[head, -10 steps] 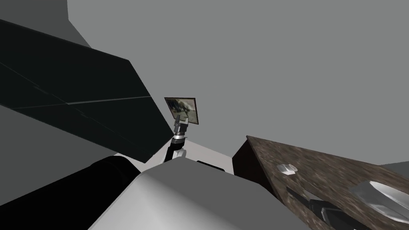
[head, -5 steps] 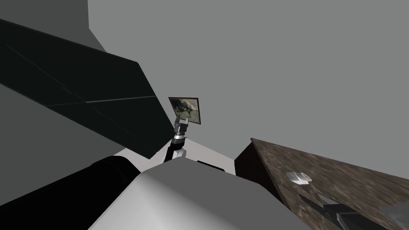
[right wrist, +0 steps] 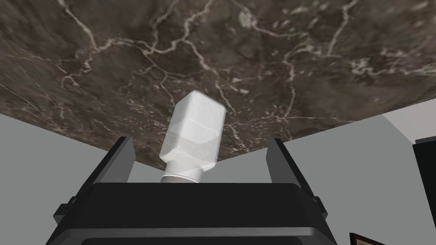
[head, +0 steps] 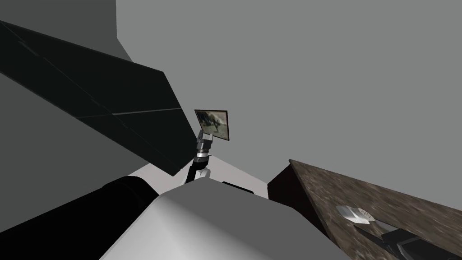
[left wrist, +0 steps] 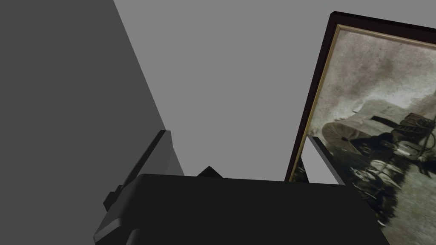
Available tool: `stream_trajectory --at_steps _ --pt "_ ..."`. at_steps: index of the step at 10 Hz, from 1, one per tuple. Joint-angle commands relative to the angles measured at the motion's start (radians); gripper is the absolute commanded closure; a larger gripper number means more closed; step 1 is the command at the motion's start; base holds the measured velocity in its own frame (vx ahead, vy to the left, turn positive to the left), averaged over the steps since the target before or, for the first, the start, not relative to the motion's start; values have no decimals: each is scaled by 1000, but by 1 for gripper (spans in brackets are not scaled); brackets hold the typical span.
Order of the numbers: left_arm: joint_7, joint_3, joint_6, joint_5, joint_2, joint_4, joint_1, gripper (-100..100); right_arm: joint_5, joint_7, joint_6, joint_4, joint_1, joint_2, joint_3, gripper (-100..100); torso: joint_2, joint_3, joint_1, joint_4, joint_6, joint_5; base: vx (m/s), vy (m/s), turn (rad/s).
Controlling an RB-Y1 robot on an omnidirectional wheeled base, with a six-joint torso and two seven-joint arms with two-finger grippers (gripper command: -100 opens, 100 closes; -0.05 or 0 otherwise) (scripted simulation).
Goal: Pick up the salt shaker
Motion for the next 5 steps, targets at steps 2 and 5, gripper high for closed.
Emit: stream_trajectory --at_steps 2,5 --pt "0 0 0 0 0 0 0 0 30 10 5 23 9 -51 -2 -100 0 0 0 0 0 0 13 26 83" --pt "0 0 0 0 0 0 0 0 29 22 17 14 12 -9 4 -100 1 1 -1 0 1 0 10 2 39"
